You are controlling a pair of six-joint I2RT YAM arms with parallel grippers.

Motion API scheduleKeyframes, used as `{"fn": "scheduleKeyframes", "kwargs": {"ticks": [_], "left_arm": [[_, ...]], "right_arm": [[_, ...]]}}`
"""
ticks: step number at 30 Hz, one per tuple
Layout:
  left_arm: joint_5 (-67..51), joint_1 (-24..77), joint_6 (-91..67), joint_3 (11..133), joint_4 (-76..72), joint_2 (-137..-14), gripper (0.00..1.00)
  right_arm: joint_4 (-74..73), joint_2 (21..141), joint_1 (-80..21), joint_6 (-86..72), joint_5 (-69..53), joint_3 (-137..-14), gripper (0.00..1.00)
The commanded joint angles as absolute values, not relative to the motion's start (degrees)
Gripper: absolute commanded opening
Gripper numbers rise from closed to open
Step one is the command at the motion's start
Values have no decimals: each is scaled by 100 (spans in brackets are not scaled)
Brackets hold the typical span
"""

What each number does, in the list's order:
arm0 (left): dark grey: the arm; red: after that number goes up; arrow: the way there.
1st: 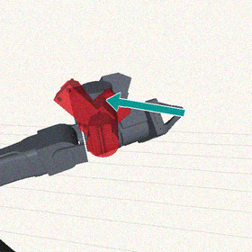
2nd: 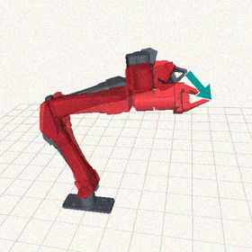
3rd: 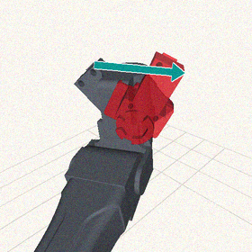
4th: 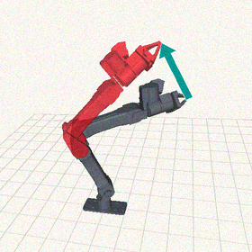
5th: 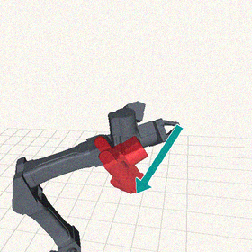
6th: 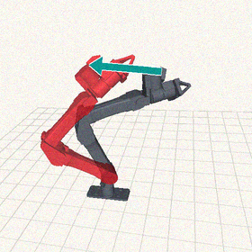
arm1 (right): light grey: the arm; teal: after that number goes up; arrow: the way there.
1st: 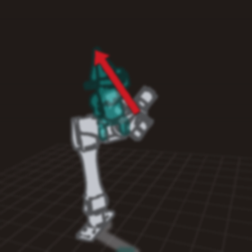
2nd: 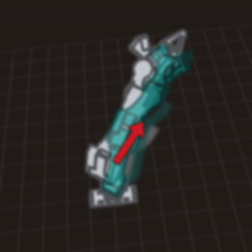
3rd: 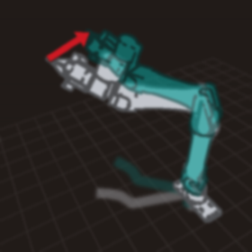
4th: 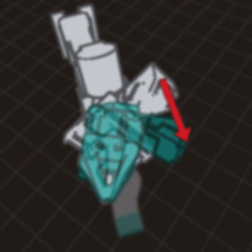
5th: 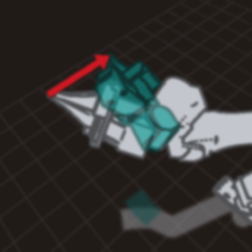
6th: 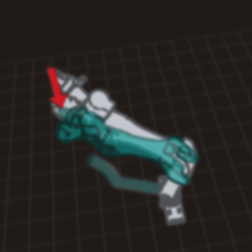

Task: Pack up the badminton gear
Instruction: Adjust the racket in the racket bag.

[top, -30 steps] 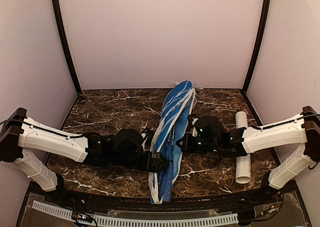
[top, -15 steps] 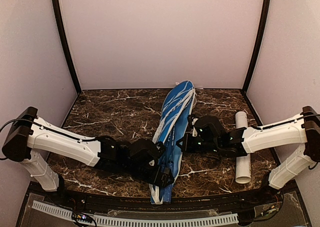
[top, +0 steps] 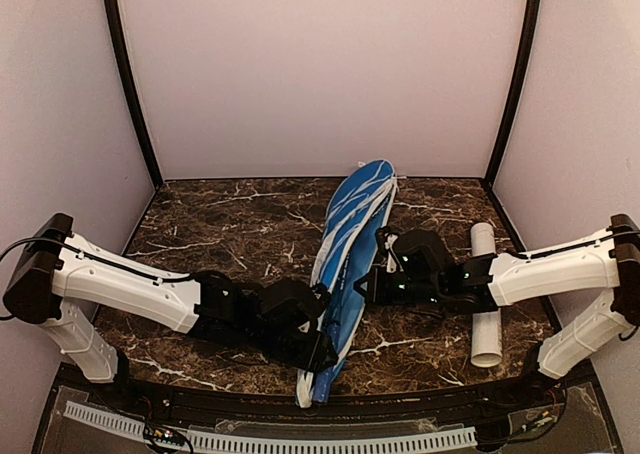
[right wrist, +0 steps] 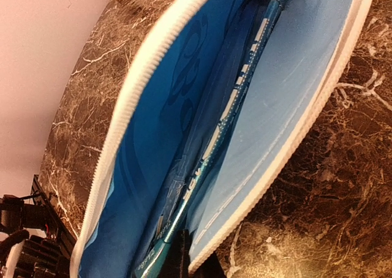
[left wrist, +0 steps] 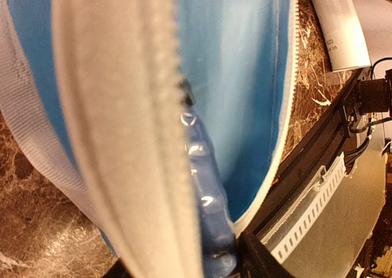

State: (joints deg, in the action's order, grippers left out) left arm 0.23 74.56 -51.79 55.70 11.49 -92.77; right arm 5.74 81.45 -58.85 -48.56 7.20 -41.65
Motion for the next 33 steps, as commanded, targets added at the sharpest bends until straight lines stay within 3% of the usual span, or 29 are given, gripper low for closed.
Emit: {"fn": "scheduleKeyframes", "kwargs": {"ticks": [1,10,14,22,27,30,33], "left_arm": [[423,7409,-5248,5406,1602,-9169,45],[526,7408,-5209,5365,1506,-8949,28],[457,7407,-5282,5264,1274,-8917,50],[489,7390,-5317,5387,1571,-9234,61],[617,7384,-5125,5719,2025,-9428,79],[670,7383,-5089,5790,2092,-9451,75],[753,7389,-5087,5785,2090,-9398,57]], "right_arm": [[698,7792,-5950,-4694,694,-4115,0],[461,7863,-5976,-4580,695,-4050,0],[419,8019,-6001,-4588,725,-4041,0],[518,8133,-6129,-4570,682,-4217,0],[551,8263,-6170,-4582,704,-4272,0],[565,8296,-6170,-4597,716,-4256,0],[542,8292,-6175,-4605,750,-4235,0]]}}
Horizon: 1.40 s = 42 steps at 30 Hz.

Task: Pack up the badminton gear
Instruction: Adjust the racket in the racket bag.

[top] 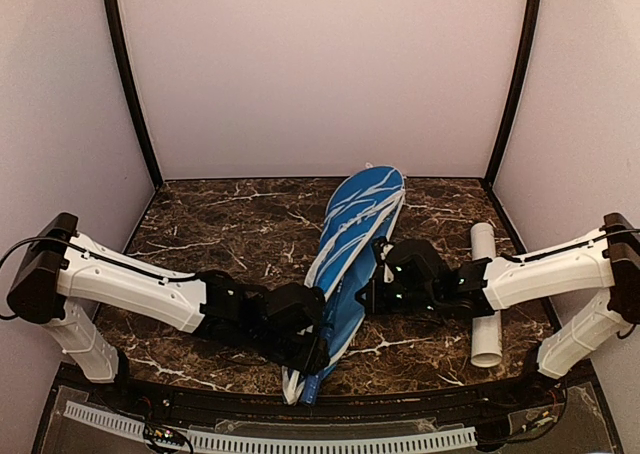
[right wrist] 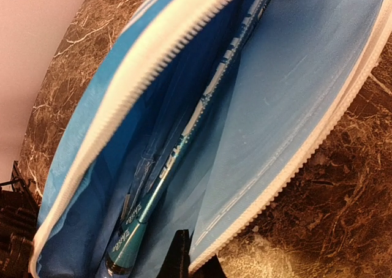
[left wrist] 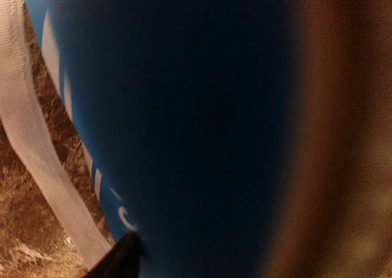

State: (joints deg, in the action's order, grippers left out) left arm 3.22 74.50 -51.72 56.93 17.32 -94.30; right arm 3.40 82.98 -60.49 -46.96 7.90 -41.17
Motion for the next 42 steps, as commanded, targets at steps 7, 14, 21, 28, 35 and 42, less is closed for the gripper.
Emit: {"fn": "scheduleKeyframes", "kwargs": {"ticks": [7,14,21,28,35,42], "left_arm": [[881,7385,-5109,5782,2182,-9198,22],[712,7367,-5186,5588,1699,-8946,3],[293,7242,-5509,4978,697,-8741,0],[239,7181,-5698,4743,332,-8579,0],[196,7121,-5834,4464,-97,-8361,0],[298,7012,-5936,4341,-270,-8092,0]], "right_arm": [[376,8287,-6178,-4566,898,-4242,0],[403,8411,-6179,-4573,707,-4232,5],[1004,8729,-6381,-5005,185,-4134,38],[1102,9193,-6881,-5303,76,-4406,37],[1199,9551,-7167,-5354,-83,-4615,35],[1072,9710,-7312,-5017,-242,-4773,5]]}}
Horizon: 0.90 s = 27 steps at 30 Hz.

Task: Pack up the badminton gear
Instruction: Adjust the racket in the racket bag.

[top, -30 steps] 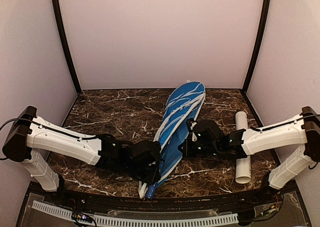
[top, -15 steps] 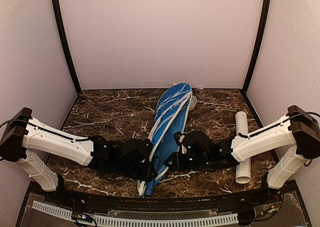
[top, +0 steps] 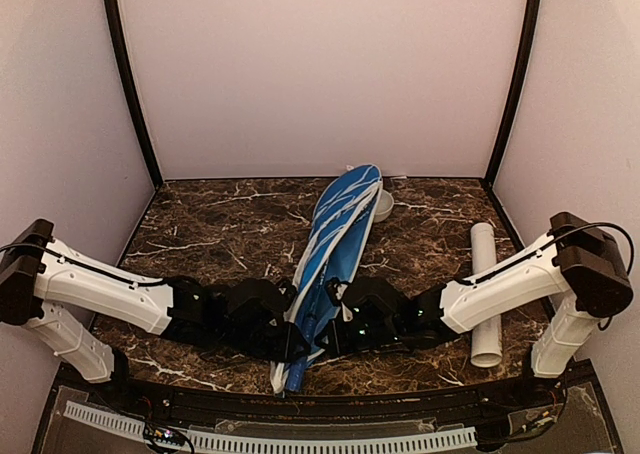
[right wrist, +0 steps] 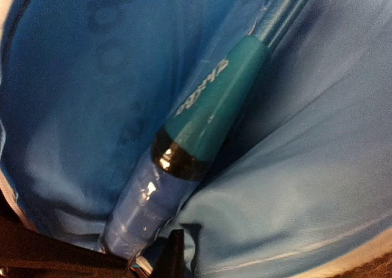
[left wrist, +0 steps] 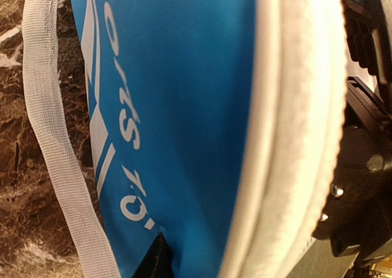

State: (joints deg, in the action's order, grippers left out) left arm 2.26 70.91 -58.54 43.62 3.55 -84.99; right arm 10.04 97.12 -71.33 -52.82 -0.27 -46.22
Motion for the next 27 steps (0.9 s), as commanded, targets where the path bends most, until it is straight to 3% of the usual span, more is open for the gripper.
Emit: {"fn": "scheduleKeyframes", "kwargs": {"ticks": [1,17,22,24,27], "left_arm": [[350,6979,-5947,4322,-253,-8034,0],[146,6662,-5693,4316,-195,-8059,23],[-67,6662,-5473,4458,-215,-8378,37],[-119,6660,-5380,4490,-232,-8431,55],[-127,6664,-5257,4496,-298,-8447,61]], "right_arm": [[958,9653,-7330,-4898,-196,-4755,0],[42,9079,-7509,-3826,360,-4677,0],[-35,9266,-7532,-4232,472,-4782,0],[-29,9297,-7532,-4389,510,-4744,0],[-1,9277,-7532,-4598,546,-4663,0]]}}
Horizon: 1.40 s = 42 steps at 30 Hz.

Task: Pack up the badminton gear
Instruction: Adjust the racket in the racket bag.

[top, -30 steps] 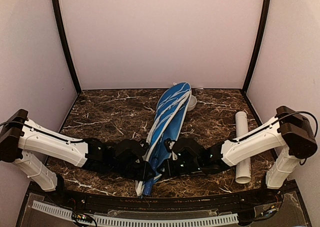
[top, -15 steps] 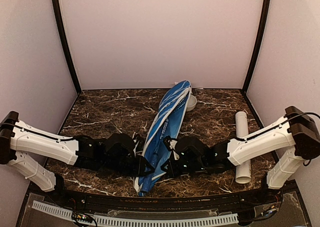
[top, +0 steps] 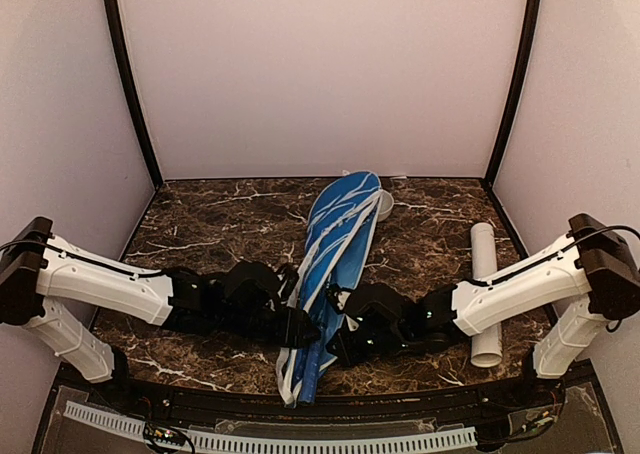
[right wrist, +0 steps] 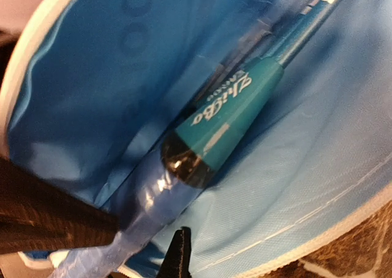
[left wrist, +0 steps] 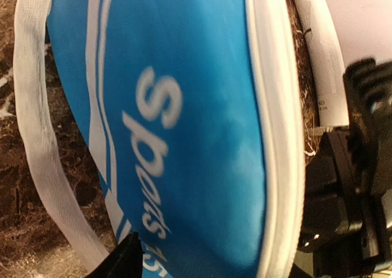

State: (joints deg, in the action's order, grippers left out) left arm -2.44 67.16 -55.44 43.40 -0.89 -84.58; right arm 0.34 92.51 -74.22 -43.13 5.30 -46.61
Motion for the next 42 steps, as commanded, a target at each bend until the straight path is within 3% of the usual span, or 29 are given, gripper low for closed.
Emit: {"fn": "scheduleKeyframes", "kwargs": {"ticks": [1,5,11,13,17,23,31,35,42], "left_arm": [[-104,6663,-5237,4504,-284,-8446,62],[-28,6669,-5162,4526,-169,-8455,61],[11,6668,-5134,4492,-61,-8480,25],[4,6668,-5141,4499,-70,-8505,21],[-26,6670,-5170,4501,-101,-8542,0],[-63,6671,-5235,4398,-282,-8552,0],[-40,6671,-5285,4352,-478,-8558,0],[-76,6671,-5308,4347,-526,-8556,0],[-21,6671,-5355,4303,-583,-8486,0]], "right_arm": [[3,9269,-7532,-4646,552,-4649,0],[-29,9237,-7525,-4786,618,-4645,0],[-20,9195,-7489,-4872,634,-4582,0],[-11,9175,-7485,-4895,633,-4565,0],[-25,9174,-7454,-4975,642,-4507,0],[-52,8690,-7408,-5181,714,-4266,32],[-4,7690,-7344,-5512,866,-3766,60],[513,7395,-7339,-5567,411,-3491,63],[1121,7860,-7610,-5747,-185,-3545,54]]}}
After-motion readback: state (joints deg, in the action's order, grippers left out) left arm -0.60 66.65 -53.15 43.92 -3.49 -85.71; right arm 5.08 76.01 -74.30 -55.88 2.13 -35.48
